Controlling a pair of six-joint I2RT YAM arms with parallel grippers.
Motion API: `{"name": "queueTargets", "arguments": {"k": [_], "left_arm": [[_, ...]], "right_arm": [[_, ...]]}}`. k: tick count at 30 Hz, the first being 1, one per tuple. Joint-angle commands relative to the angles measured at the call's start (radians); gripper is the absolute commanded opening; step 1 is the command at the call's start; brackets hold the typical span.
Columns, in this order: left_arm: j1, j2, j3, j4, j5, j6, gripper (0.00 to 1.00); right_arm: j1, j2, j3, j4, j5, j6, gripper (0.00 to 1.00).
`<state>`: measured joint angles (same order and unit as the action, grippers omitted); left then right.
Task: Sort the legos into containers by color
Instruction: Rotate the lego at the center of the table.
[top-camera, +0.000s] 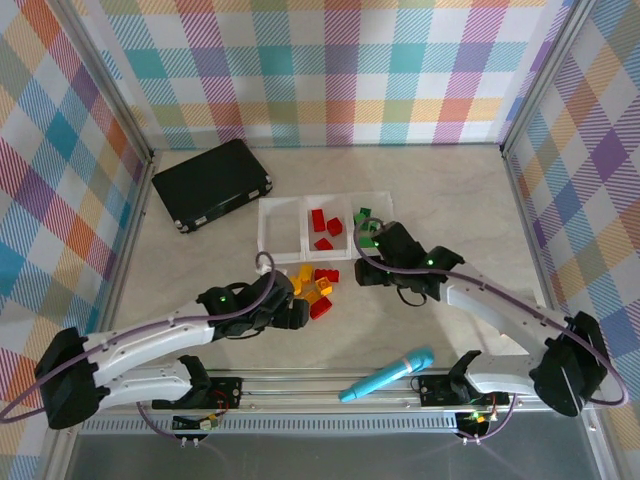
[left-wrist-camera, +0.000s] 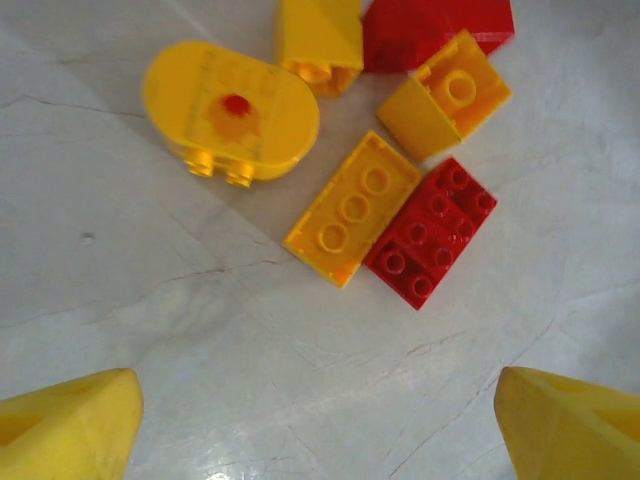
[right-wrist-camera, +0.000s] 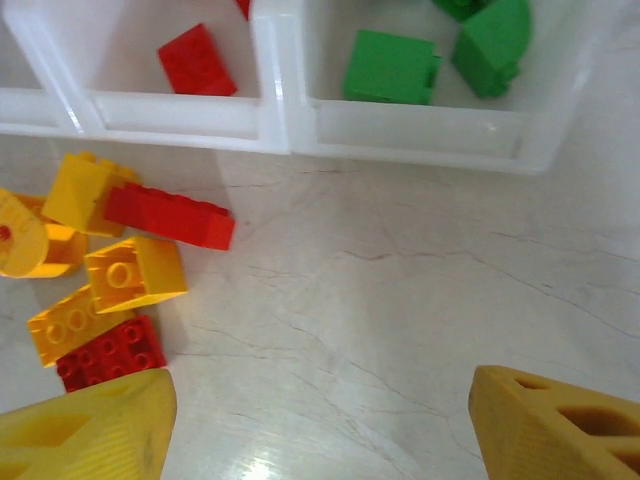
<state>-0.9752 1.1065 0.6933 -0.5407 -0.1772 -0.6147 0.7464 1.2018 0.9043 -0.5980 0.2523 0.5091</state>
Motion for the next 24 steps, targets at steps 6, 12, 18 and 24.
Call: {"name": "queueTargets", "arguments": {"k": [6,12,18,24], "left_arm": [[-0.052,0.239,0.134,0.042,0.133,0.157,0.86],[-0.086,0.411,0.217,0.029,0.117,0.167,0.81],[-0.088,0.484,0.241,0.031,0.130,0.158,0.80],[-0.086,0.530,0.244,0.047,0.144,0.137,0.80]], "right_arm": [[-0.022,-0.153,-0.092,0.020,0.099,0.050,0.81],[-0.031,-0.179,-0.107,-0.012,0.102,0.054,0.81],[-0.036,-0.199,-0.115,-0.020,0.105,0.048,0.81],[-0.042,-0.197,-0.121,-0.013,0.101,0.046,0.81]]}}
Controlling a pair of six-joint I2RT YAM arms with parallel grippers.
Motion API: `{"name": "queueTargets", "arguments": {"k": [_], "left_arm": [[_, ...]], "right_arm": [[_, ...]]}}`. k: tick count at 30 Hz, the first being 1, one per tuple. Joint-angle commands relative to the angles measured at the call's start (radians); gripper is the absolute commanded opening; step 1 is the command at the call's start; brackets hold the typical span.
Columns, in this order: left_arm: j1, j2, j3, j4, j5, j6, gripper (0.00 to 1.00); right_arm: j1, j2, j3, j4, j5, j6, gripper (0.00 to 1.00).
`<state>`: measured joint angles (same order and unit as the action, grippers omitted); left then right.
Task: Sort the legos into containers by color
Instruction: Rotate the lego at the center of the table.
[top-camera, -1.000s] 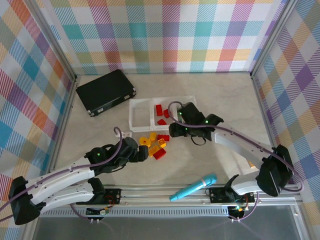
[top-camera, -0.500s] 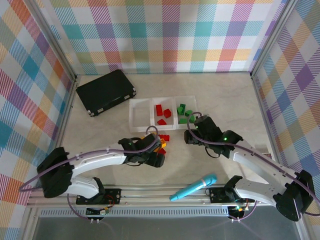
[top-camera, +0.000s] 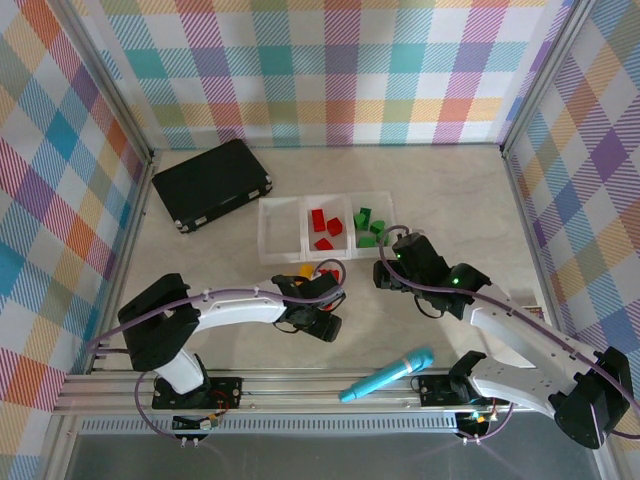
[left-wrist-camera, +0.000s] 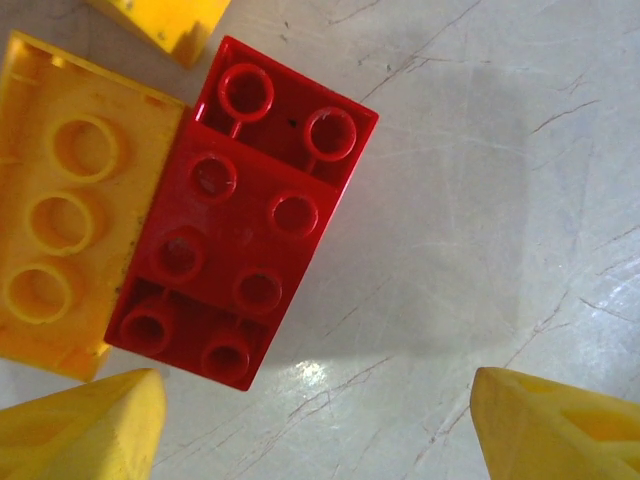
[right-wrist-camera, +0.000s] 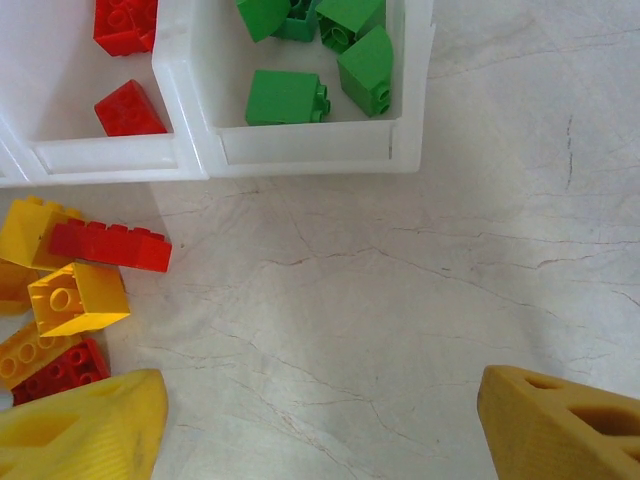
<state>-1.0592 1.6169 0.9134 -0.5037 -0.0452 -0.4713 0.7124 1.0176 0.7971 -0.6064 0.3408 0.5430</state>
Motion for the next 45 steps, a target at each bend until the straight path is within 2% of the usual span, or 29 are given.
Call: {"name": "queueTargets", "arguments": {"k": [1,8,13,23,37,45], "left_arm": [[0.000,0.031,0.026,0.012,0.010,-0.012,0.80],[0.056,0.087,0.037,0.027,0.006,-0.039,0.86],[0.098,0.093,0.034,0.071,0.036,-0.014,0.86],[0.117,0.127,0.109,0.078,0.025,0.068,0.84],[0.136,0.120,0.161,0.032,-0.060,0.143,0.86],[0.142,0.131,0.152,0.066,-0.004,0.145,0.86]], "right_arm": [[-0.008,-0.010,-0.015,-0.004,0.011,0.013,0.81],[-0.011,-0.013,-0.014,-0.010,0.013,0.009,0.81],[-0.014,-0.028,-0.018,-0.022,0.025,0.004,0.81],[-0.018,-0.050,-0.030,-0.028,0.030,0.010,0.81],[-0.024,-0.072,-0.041,-0.039,0.031,0.010,0.81],[-0.023,-0.075,-0.047,-0.038,0.027,0.015,0.81]]}}
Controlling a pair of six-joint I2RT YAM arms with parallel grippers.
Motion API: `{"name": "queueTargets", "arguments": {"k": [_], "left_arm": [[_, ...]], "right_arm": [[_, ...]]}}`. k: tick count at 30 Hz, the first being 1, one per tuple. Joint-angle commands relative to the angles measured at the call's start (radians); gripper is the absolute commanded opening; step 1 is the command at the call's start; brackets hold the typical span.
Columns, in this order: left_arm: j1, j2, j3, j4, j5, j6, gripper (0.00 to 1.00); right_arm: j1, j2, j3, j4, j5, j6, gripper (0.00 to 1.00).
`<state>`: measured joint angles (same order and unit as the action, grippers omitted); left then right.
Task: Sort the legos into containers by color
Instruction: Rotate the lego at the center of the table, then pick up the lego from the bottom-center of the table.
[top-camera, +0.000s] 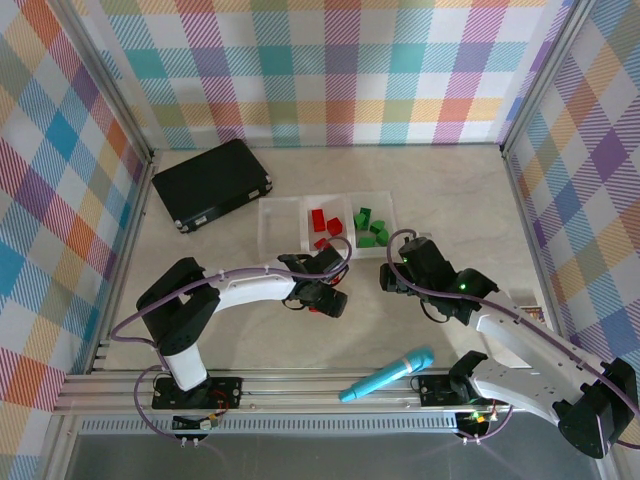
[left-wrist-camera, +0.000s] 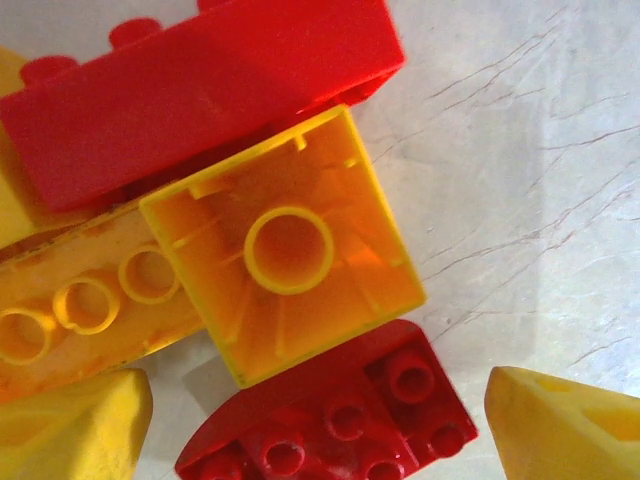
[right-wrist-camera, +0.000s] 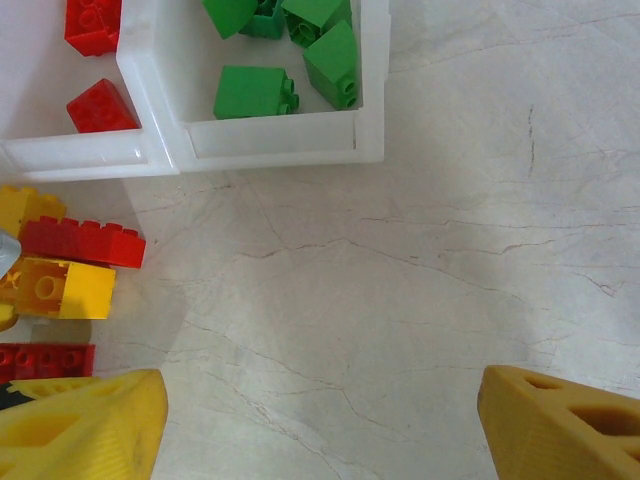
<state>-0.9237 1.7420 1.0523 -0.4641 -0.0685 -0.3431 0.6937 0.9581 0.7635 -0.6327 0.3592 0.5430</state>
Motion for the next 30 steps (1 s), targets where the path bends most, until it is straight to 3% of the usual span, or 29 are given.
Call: {"name": "queueTargets", "arguments": {"k": [1,8,16,30], "left_arm": [[0.006,0.004,0.009,0.034,0.032,0.012,0.85],[0.005,-0.002,-0.012,0.060,0.079,0.013,0.82],[-0.007,-0.002,-0.009,0.024,0.122,0.109,0.80],[-0.022,-0.035,-0.057,-0.043,0.074,0.139,0.69]], "right_arm": [[-0.004,-0.016,-0.013,-0.012,0.009,0.014,0.81],[-0.007,-0.019,-0.019,-0.013,0.008,0.015,0.82],[-0.008,-0.029,-0.028,-0.016,0.008,0.015,0.82],[-0.011,-0.038,-0.039,-0.013,0.006,0.021,0.82]]}}
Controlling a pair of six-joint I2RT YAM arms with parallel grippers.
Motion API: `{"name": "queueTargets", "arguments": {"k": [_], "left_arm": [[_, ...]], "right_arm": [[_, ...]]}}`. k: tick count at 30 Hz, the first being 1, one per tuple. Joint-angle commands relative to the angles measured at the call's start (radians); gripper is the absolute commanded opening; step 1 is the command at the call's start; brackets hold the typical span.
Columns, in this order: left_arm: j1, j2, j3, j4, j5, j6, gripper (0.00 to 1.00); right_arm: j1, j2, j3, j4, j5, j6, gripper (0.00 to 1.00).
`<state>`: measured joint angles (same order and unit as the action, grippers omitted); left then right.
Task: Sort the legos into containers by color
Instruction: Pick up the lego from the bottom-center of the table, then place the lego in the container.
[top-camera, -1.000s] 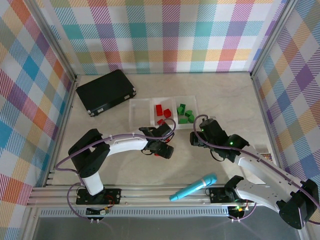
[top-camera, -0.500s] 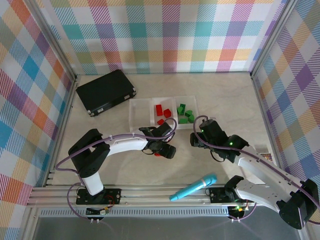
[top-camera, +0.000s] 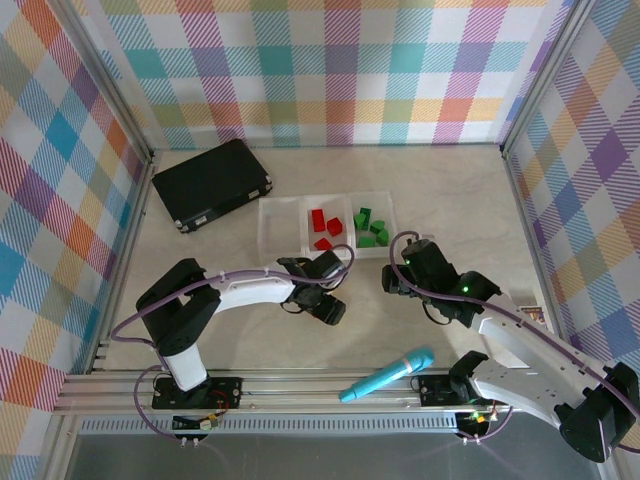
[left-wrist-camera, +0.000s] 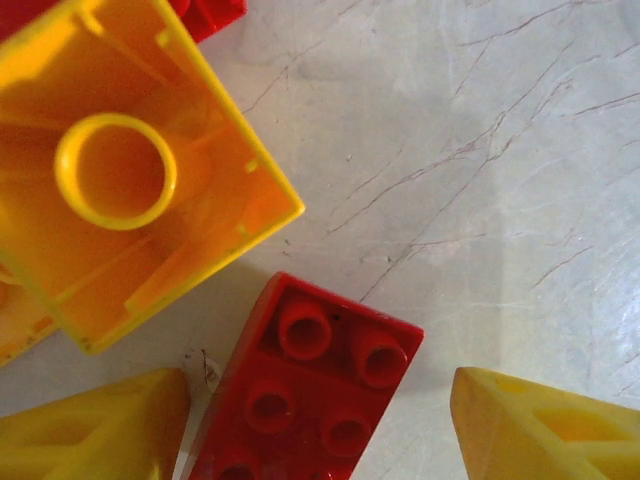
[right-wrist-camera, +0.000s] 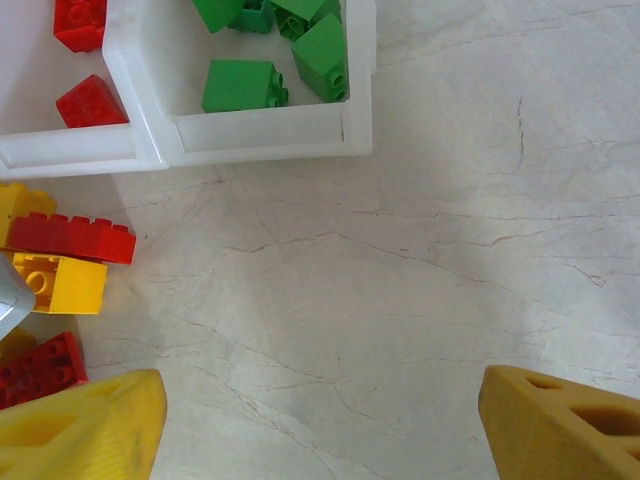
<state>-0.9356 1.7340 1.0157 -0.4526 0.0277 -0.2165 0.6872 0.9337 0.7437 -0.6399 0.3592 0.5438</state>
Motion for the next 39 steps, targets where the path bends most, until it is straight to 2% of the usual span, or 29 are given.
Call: {"name": "queueTargets", "arguments": {"k": [1,11,15,18,24,28,31,39], "left_arm": [[-0.012,-0.025,-0.018,-0.056,-0.029,0.012,0.68],[-0.020,0.010,0.016,-0.066,-0.061,0.011,0.52],[-0.023,0.029,0.023,-0.084,-0.078,0.000,0.39],[-0.036,0.029,0.022,-0.082,-0.090,-0.009,0.32],[-0.072,-0.105,0.031,-0.076,-0.153,-0.041,0.22],[-0.063,-0.238,0.105,-0.115,-0.266,-0.068,0.23],[0.005,-0.252,0.204,-0.154,-0.269,-0.079,0.24],[0.117,0.004,0.503,-0.215,-0.317,-0.061,0.26]], "right_arm": [[-0.005,-0.012,-0.019,-0.003,0.006,0.021,0.82],[-0.006,-0.029,-0.019,-0.014,0.015,0.019,0.82],[-0.008,-0.042,-0.024,-0.014,0.023,0.016,0.82],[-0.009,-0.047,-0.026,-0.013,0.025,0.016,0.82],[-0.012,-0.065,-0.027,-0.022,0.039,0.011,0.82],[-0.017,-0.097,-0.027,-0.025,0.066,0.003,0.83],[-0.023,-0.115,-0.028,-0.017,0.076,-0.005,0.83],[-0.031,-0.118,-0.043,-0.003,0.042,-0.002,0.83]]}}
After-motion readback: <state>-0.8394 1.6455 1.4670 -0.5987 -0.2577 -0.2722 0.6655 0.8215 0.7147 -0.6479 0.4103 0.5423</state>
